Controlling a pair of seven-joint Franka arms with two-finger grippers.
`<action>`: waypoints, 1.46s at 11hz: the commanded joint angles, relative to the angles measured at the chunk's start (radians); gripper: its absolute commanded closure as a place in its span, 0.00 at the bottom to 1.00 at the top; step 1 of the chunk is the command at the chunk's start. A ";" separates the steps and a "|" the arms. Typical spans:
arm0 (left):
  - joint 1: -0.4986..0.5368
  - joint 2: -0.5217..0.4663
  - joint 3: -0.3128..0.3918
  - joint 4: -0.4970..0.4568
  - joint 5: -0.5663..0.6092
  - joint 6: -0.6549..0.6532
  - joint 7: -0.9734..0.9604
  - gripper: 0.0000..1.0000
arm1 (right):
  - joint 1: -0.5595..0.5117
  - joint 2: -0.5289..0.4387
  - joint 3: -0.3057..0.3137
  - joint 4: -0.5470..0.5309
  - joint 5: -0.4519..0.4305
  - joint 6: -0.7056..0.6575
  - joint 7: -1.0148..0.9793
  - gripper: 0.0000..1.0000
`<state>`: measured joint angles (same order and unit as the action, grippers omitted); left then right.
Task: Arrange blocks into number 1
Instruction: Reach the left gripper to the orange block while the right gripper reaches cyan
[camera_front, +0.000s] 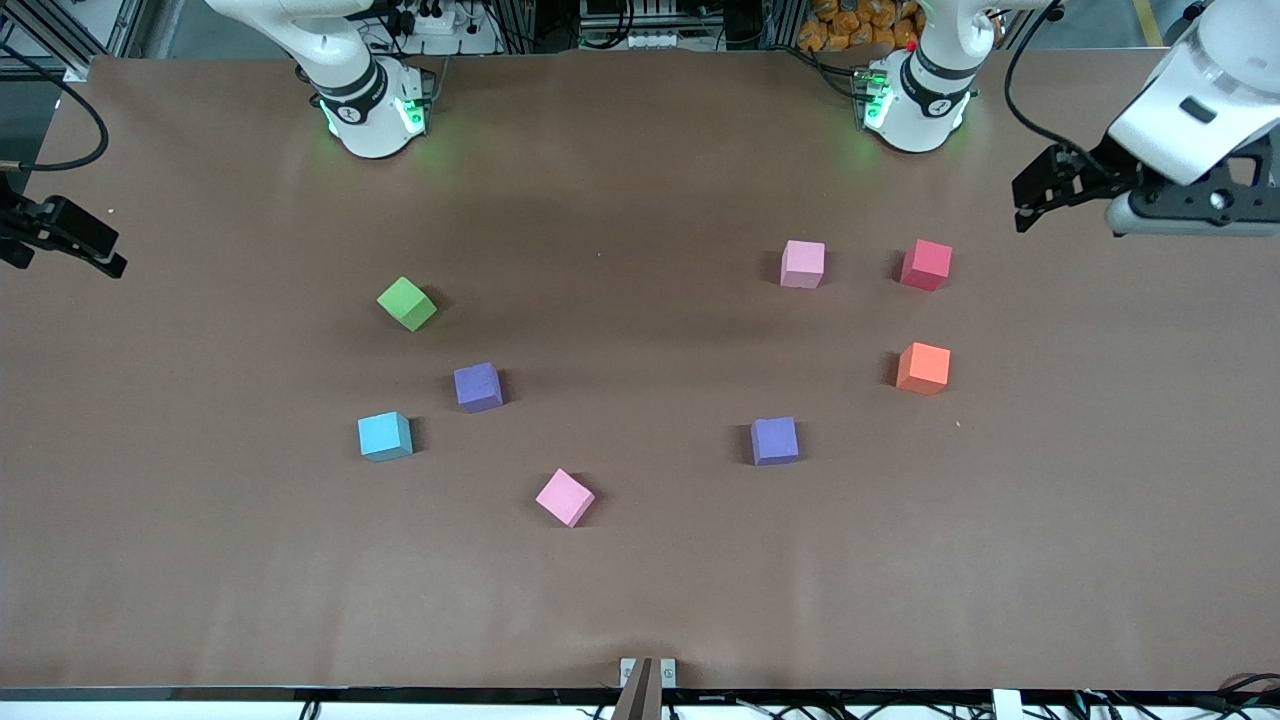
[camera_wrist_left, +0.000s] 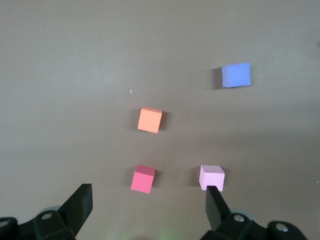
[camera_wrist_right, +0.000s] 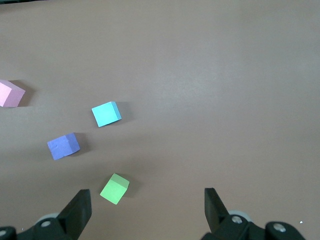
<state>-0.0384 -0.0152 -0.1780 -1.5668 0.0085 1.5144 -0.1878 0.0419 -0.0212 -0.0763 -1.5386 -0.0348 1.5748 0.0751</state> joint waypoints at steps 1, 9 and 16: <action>-0.009 0.145 -0.011 -0.006 -0.018 0.013 -0.055 0.00 | -0.011 0.004 0.015 0.006 0.006 -0.016 -0.003 0.00; 0.003 0.251 -0.009 -0.474 0.083 0.557 -0.025 0.00 | 0.068 0.240 0.016 -0.094 0.128 0.218 -0.008 0.00; 0.015 0.412 0.000 -0.466 0.194 0.650 0.031 0.00 | 0.133 0.489 0.015 -0.113 0.133 0.484 0.083 0.00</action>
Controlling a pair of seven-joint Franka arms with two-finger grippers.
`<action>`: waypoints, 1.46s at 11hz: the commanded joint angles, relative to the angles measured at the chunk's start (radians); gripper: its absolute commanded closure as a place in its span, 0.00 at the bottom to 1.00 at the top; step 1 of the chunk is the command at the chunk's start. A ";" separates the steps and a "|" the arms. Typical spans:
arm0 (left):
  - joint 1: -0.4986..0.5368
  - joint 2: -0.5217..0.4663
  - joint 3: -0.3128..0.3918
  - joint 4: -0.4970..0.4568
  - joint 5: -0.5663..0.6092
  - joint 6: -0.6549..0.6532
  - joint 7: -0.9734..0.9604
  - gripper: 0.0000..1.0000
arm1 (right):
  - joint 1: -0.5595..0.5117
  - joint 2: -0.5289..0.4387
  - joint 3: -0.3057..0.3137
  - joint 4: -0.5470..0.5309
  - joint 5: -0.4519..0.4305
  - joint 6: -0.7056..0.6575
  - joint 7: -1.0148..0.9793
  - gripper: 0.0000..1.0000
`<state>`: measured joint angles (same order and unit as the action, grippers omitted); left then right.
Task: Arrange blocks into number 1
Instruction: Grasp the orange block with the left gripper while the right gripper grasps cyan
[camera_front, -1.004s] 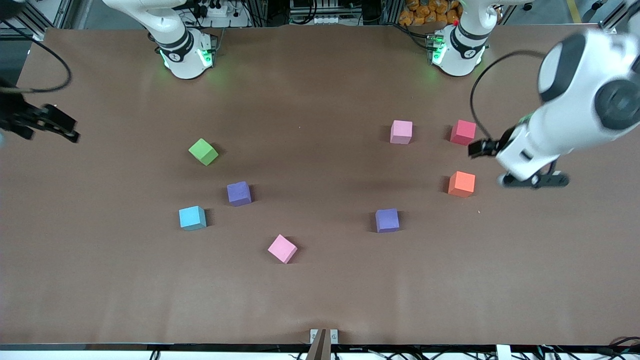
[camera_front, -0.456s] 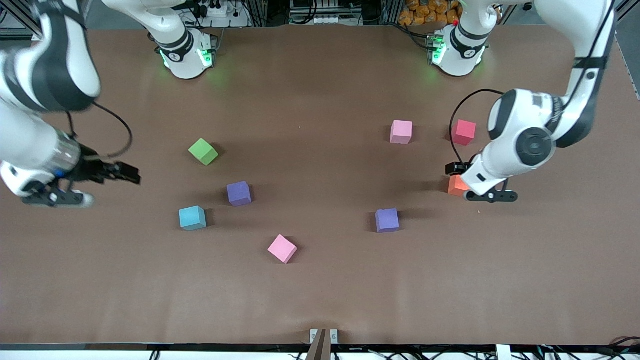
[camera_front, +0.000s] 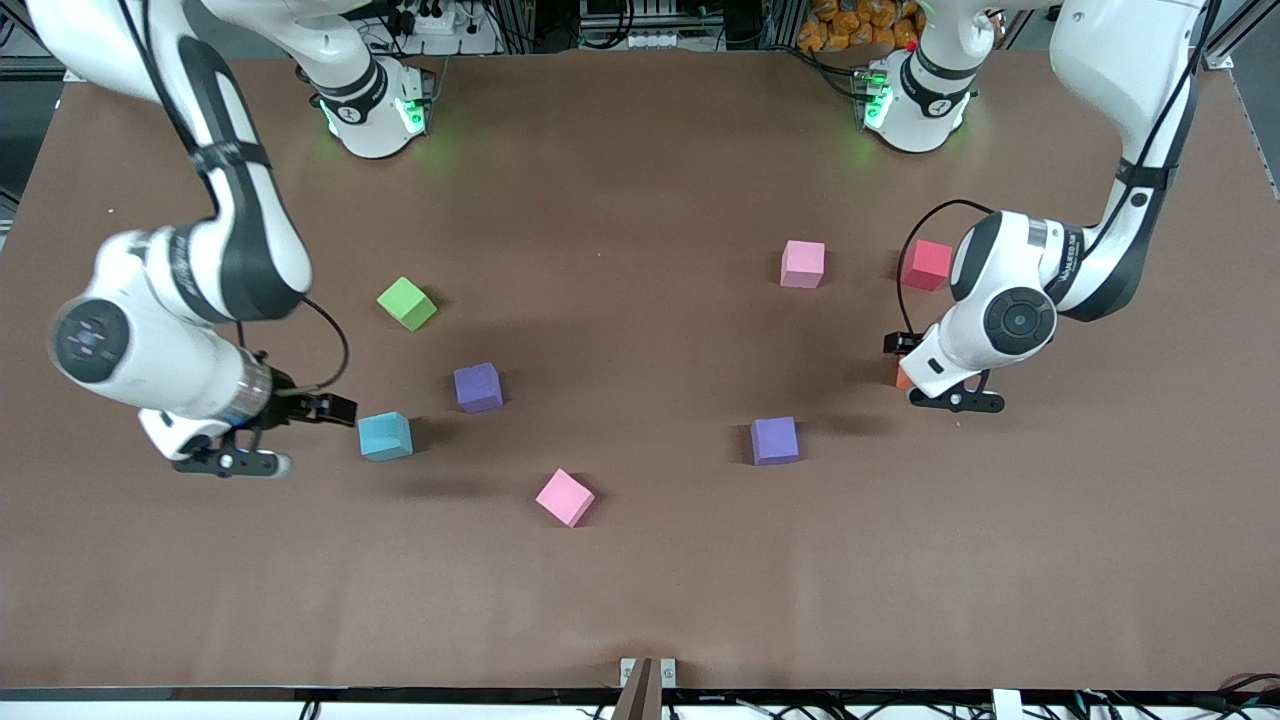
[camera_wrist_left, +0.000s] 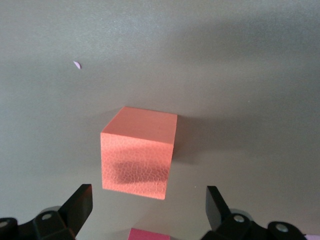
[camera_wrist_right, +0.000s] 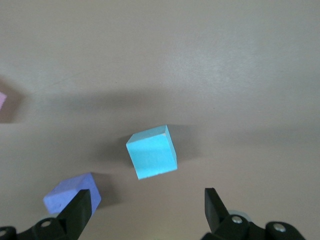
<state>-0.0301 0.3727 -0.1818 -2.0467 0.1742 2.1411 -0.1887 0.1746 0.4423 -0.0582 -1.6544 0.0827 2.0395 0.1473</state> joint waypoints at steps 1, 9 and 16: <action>0.024 0.035 0.007 0.020 0.037 0.023 0.054 0.00 | 0.009 0.027 -0.003 -0.028 0.015 0.051 0.002 0.00; 0.041 0.134 0.005 0.095 0.022 0.025 0.084 0.00 | 0.031 0.104 -0.009 -0.088 0.005 0.139 -0.032 0.00; 0.044 0.131 0.005 0.080 0.022 0.010 0.080 1.00 | 0.037 0.153 -0.011 -0.082 -0.001 0.192 -0.061 0.00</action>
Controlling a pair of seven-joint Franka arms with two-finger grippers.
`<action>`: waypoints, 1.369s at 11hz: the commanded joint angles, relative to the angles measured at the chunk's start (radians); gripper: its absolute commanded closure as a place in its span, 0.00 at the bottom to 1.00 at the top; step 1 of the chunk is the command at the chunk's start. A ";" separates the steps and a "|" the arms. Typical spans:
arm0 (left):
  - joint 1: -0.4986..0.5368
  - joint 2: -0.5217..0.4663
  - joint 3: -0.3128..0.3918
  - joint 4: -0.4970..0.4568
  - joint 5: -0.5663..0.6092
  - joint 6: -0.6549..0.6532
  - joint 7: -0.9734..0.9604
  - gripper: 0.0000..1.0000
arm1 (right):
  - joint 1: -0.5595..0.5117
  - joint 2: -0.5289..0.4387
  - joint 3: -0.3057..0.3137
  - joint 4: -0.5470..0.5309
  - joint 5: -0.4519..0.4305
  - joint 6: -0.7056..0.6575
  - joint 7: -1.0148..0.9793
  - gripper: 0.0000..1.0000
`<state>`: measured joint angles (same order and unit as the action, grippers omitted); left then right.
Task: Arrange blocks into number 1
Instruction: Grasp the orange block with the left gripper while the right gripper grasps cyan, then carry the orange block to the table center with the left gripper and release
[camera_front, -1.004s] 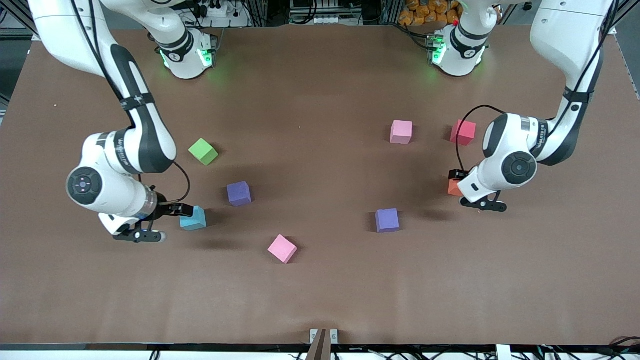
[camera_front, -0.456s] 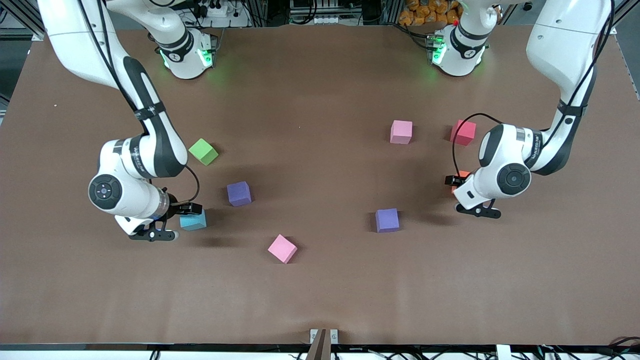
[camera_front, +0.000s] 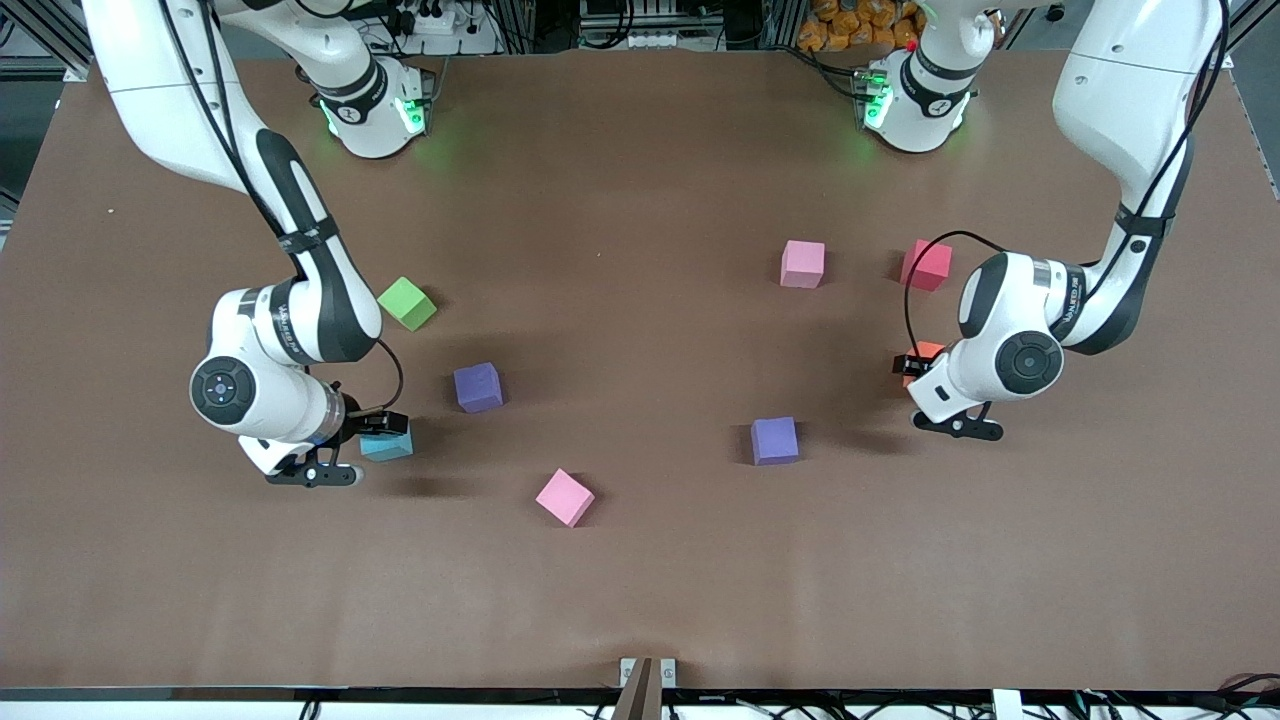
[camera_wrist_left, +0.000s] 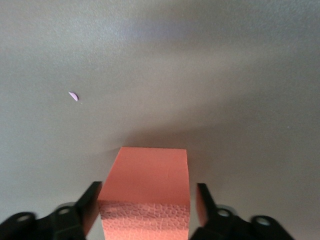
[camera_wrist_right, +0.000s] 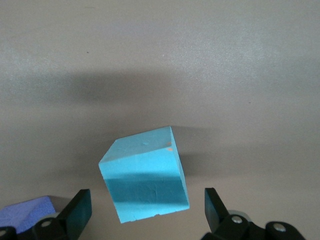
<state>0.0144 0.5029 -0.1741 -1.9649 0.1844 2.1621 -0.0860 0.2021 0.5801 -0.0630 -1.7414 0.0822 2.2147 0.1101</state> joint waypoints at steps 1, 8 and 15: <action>-0.008 -0.004 -0.004 0.000 0.012 -0.027 -0.059 1.00 | 0.010 0.024 -0.006 0.005 -0.001 0.019 -0.039 0.00; -0.036 -0.080 -0.356 0.087 0.009 -0.168 -0.562 1.00 | 0.022 0.070 -0.018 -0.001 -0.002 0.075 -0.107 0.00; -0.520 0.187 -0.406 0.328 -0.030 -0.157 -1.000 1.00 | 0.023 0.022 -0.031 -0.003 0.013 0.068 -0.098 0.46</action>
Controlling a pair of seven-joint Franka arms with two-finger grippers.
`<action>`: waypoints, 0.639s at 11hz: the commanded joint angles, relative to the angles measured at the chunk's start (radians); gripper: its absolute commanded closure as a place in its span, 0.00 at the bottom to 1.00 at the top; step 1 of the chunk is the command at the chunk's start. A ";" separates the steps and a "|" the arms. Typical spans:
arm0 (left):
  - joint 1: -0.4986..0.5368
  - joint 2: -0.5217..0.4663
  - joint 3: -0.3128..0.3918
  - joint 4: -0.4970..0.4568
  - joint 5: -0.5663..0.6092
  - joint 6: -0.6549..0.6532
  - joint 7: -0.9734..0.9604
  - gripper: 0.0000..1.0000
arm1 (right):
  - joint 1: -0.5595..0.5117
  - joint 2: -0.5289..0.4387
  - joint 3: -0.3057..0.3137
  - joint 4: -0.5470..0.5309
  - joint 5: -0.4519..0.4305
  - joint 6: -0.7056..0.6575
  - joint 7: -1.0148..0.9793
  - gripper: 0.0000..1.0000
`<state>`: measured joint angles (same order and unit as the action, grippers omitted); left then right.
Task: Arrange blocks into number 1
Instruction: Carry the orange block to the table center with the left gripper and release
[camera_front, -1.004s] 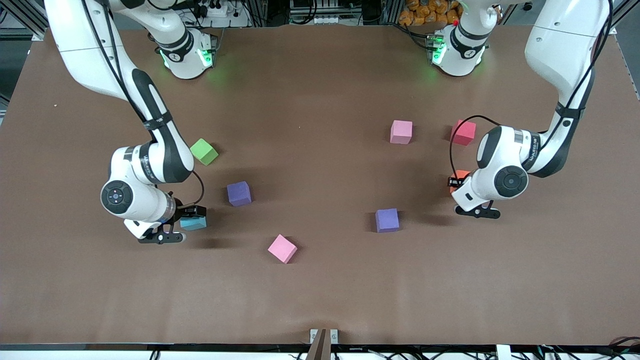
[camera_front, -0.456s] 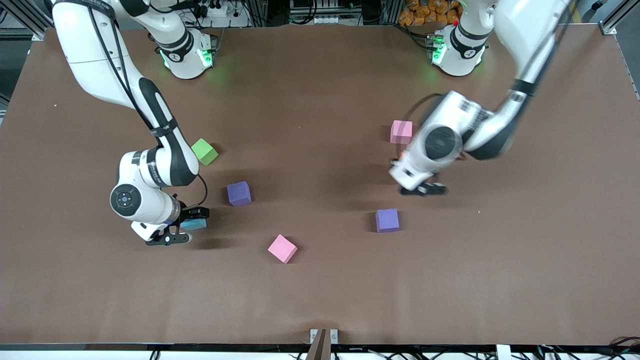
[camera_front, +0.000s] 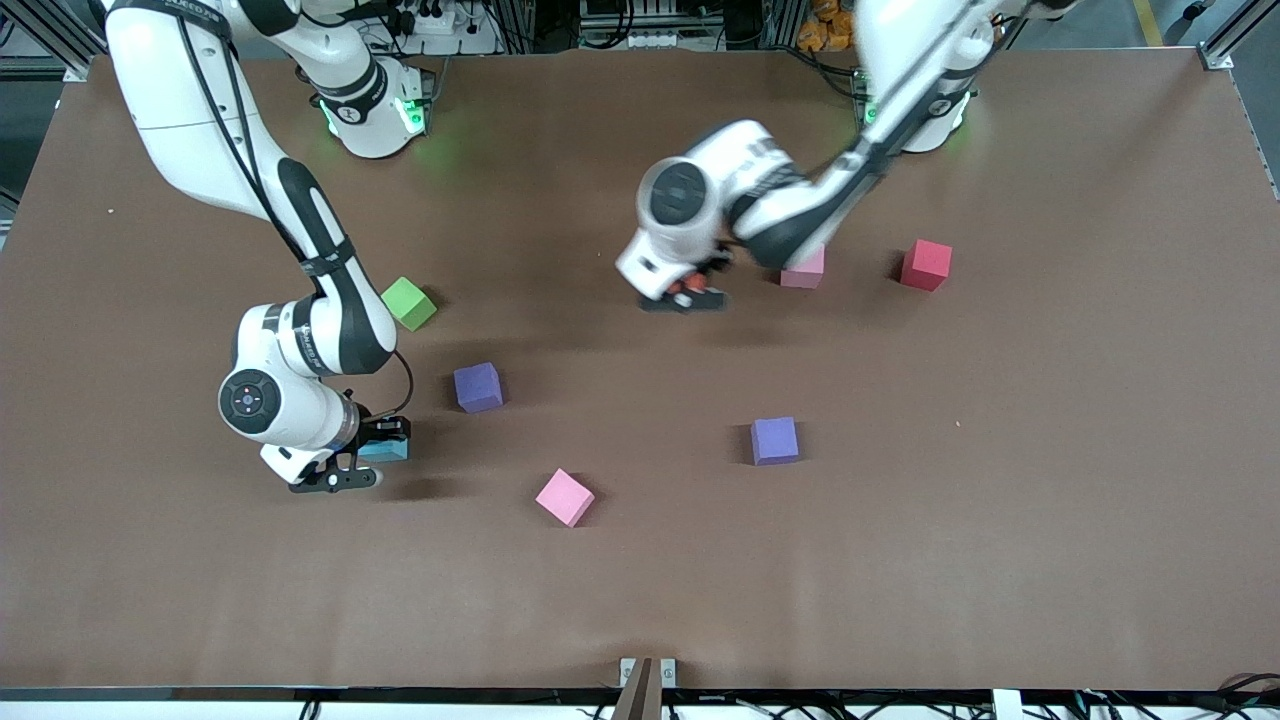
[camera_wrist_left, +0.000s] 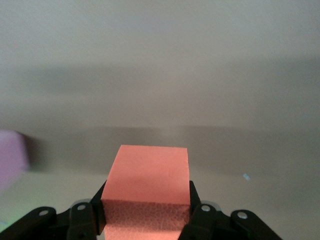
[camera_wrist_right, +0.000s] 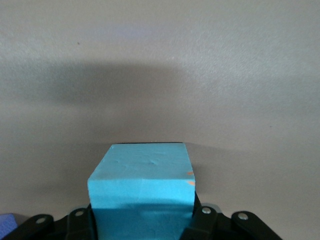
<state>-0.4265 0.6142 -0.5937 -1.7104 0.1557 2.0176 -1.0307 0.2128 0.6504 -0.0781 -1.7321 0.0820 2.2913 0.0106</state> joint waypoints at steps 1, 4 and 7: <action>-0.122 0.096 0.017 0.074 0.001 -0.001 -0.080 1.00 | 0.013 -0.096 -0.015 -0.029 0.015 -0.030 0.014 0.46; -0.198 0.104 0.049 0.074 0.002 0.007 -0.091 0.01 | 0.013 -0.239 -0.015 -0.140 0.015 -0.033 0.090 0.46; -0.205 0.078 0.121 0.077 0.004 -0.002 -0.117 0.00 | 0.058 -0.389 -0.052 -0.272 0.018 -0.024 0.159 0.46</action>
<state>-0.6246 0.7140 -0.5203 -1.6467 0.1559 2.0344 -1.1260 0.2202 0.3778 -0.0895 -1.8821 0.0858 2.2474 0.1191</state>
